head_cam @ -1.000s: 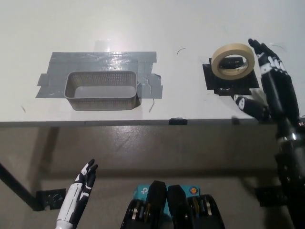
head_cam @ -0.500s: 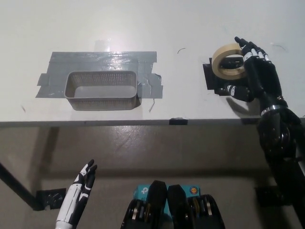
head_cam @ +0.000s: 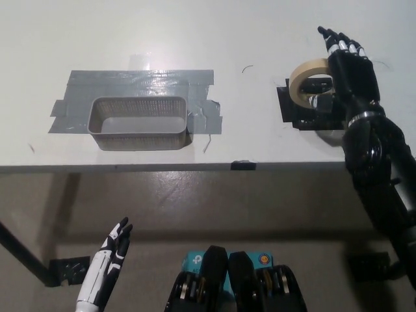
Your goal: The robot picks the tape placed on the black area with right hand and places it in the small grey container.
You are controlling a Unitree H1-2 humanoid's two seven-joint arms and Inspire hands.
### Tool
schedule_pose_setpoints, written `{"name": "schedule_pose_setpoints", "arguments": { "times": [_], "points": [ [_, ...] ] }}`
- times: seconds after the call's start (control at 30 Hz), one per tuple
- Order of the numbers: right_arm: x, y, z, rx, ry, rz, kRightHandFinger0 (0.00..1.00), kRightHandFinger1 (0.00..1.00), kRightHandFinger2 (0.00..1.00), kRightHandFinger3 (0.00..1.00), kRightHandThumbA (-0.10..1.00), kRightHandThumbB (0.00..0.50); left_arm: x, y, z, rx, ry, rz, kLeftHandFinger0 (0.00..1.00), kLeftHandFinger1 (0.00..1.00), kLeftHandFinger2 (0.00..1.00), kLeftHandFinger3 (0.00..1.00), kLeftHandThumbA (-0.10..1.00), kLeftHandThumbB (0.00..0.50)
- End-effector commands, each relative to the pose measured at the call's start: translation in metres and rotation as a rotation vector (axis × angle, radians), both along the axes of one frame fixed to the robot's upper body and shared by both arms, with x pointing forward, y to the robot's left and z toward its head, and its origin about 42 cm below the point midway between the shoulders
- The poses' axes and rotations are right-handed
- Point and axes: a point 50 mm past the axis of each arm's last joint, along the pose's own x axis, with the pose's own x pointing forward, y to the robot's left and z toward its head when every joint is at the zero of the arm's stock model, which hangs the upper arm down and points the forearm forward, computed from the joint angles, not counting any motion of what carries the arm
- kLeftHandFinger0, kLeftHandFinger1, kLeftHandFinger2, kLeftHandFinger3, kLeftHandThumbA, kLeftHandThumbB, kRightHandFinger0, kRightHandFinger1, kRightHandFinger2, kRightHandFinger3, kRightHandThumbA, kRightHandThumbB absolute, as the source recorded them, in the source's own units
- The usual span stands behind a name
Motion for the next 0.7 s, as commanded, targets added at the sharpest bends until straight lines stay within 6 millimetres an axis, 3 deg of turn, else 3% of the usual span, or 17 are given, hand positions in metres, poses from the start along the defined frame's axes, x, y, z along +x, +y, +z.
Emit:
{"name": "schedule_pose_setpoints", "arguments": {
  "times": [0.0, 0.33, 0.67],
  "points": [
    [0.012, -0.001, 0.043, -0.030, -0.125, -0.020, 1.00, 1.00, 1.00, 1.00, 0.89, 0.372, 0.000, 0.002, 0.011, 0.018, -0.070, -0.015, 1.00, 1.00, 1.00, 1.00, 1.00, 0.161],
    [0.023, 0.008, 0.046, -0.102, -0.103, -0.031, 1.00, 1.00, 1.00, 1.00, 0.90, 0.400, 0.000, 0.002, 0.012, 0.010, -0.070, -0.012, 1.00, 1.00, 1.00, 1.00, 1.00, 0.177],
    [0.038, 0.008, 0.050, -0.177, -0.101, -0.052, 1.00, 1.00, 1.00, 1.00, 0.78, 0.418, 0.001, 0.004, 0.014, 0.015, -0.078, -0.008, 1.00, 1.00, 1.00, 1.00, 1.00, 0.171]
  ]
}}
